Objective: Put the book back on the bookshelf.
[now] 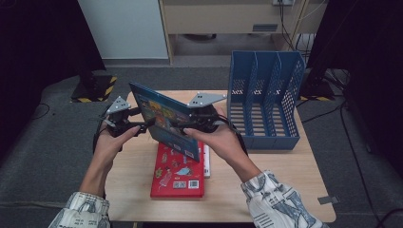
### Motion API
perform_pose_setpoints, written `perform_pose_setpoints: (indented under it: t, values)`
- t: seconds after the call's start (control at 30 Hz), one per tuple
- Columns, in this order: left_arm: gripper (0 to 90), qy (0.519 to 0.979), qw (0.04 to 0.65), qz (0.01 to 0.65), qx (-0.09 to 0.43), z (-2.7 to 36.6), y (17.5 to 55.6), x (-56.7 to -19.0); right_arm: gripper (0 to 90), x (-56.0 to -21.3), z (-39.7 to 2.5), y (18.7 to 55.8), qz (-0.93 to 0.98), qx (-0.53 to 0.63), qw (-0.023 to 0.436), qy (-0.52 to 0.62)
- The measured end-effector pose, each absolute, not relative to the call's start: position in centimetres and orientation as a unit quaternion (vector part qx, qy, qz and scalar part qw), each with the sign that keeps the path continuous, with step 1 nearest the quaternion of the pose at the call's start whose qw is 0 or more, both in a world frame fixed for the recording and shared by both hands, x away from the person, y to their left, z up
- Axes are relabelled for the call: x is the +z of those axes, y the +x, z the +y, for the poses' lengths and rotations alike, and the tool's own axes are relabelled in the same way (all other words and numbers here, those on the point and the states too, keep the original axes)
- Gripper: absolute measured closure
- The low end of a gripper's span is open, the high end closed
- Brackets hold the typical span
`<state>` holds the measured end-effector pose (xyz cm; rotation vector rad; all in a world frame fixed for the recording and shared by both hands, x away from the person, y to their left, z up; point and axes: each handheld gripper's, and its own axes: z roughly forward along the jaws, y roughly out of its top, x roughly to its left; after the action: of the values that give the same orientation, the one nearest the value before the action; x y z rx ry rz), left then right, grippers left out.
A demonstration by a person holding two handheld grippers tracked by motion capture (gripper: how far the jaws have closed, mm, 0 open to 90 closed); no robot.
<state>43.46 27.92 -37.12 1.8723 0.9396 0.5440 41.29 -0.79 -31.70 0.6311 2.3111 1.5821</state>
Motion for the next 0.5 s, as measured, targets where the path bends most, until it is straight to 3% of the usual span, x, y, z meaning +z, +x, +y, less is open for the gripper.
perform_pose_setpoints:
  t: [0.5]
  values:
    - [21.7,0.763,0.470,0.384,0.222,27.94,43.51,-37.12,64.8,-30.91,-0.37,41.67,0.816,0.519,0.145,0.207]
